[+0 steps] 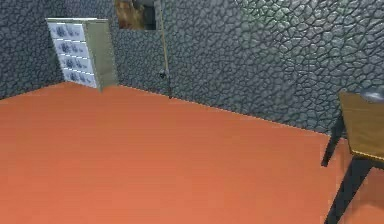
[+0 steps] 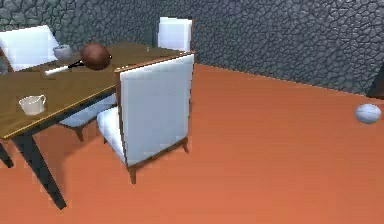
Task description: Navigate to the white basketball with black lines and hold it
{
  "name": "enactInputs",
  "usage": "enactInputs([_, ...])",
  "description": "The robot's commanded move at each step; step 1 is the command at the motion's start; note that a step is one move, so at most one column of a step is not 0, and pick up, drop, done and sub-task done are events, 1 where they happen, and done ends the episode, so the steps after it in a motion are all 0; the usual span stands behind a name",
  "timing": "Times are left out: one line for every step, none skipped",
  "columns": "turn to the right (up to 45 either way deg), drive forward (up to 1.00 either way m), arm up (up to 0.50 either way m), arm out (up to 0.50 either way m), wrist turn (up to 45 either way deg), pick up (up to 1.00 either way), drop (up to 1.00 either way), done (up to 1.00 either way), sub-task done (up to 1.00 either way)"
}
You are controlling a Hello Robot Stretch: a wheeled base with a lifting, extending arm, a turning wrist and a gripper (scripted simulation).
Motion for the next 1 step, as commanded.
enactInputs([45.0,0.00,0.00,0.00,0.0,0.00,0.00,0.00,0.00])
